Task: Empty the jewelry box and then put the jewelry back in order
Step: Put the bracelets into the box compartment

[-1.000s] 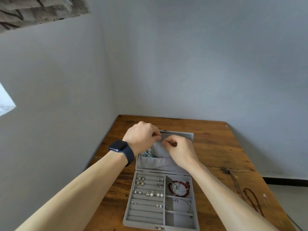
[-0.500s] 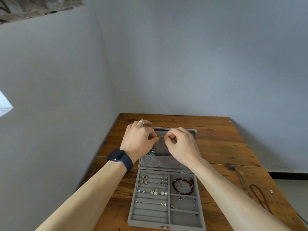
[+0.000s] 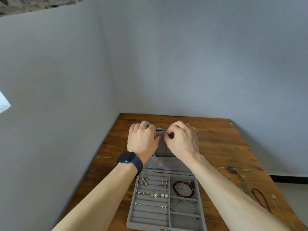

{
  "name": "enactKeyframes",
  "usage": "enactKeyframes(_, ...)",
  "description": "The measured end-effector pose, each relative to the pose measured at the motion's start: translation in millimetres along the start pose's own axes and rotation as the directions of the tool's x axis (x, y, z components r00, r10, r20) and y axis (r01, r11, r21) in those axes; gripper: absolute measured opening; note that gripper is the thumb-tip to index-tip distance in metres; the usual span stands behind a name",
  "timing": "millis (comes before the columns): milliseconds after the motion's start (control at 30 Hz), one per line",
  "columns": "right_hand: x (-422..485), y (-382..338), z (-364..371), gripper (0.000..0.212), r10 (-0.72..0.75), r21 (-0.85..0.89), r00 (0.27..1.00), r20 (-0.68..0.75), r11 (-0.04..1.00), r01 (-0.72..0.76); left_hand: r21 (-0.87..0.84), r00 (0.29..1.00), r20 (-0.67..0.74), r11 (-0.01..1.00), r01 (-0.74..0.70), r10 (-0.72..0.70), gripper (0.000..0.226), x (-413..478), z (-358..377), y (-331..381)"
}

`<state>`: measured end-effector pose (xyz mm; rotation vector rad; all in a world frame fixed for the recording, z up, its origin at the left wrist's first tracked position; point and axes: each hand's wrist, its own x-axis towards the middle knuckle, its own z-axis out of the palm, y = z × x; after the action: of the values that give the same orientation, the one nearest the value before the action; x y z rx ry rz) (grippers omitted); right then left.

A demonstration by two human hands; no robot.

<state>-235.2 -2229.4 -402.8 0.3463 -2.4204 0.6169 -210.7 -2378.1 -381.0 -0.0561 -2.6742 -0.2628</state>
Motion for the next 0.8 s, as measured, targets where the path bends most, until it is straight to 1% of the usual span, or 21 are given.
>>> enactKeyframes(133,0,-2,-2,0.006,-0.053,-0.092,0.998,-0.016,0.994,0.052,-0.003,1.0,0.02,1.0,0.009,-0.008,0.023,3,-4,-2)
enactKeyframes(233,-5,2,-4,0.006,-0.106,-0.118,0.994,0.026,0.987,0.108,0.006,0.997,0.071,1.0,0.006,-0.007,0.024,3,-7,-2)
enactKeyframes(333,-14,6,-3,0.006,-0.153,-0.146,0.986,0.066,0.976,0.161,0.013,0.996,0.093,1.0,0.001,-0.003,0.024,2,-9,-1)
enactKeyframes(500,-11,3,-3,0.007,-0.1,-0.113,0.995,-0.001,0.989,0.1,-0.004,0.997,0.072,1.0,-0.011,0.011,0.013,0,-10,-3)
enactKeyframes(667,-9,-4,-2,0.007,-0.061,-0.112,0.997,-0.052,0.992,0.055,0.01,0.999,0.04,1.0,-0.015,0.015,0.012,0,-9,-3)
enactKeyframes(733,-9,-6,-2,0.007,-0.061,-0.138,0.997,-0.045,0.989,0.054,0.023,0.999,0.032,0.999,-0.022,0.022,0.012,0,-8,-3)
enactKeyframes(800,-10,-6,-2,0.008,-0.096,-0.154,0.995,-0.013,0.984,0.093,0.021,0.999,0.032,0.999,-0.032,0.031,0.01,0,-6,-4)
